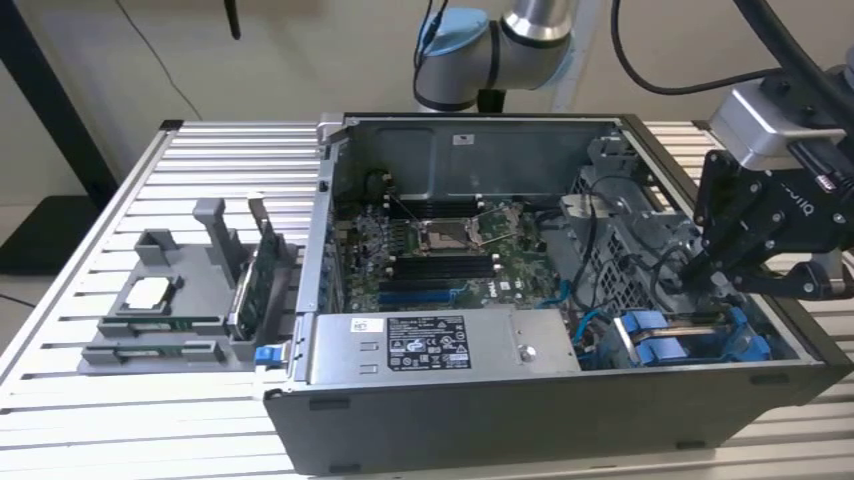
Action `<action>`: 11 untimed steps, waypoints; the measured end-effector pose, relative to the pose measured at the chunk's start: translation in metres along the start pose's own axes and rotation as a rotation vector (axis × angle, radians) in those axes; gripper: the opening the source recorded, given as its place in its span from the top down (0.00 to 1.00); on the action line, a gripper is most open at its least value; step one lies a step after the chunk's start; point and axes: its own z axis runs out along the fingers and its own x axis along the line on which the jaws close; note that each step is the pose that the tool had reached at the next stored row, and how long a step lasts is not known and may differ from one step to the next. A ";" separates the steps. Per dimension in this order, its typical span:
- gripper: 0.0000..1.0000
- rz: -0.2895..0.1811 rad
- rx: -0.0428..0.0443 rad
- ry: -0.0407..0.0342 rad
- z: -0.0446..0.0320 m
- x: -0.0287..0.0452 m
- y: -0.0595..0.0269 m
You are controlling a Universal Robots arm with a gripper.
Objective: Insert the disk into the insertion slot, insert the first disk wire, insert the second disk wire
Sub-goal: 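Insert the second disk wire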
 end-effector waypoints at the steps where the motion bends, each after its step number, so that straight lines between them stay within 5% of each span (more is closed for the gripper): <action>1: 0.84 0.000 0.0000 -0.0001 0.0001 0.0000 0.0000; 11: 0.84 0.047 0.0074 -0.0029 0.0139 0.0005 -0.0013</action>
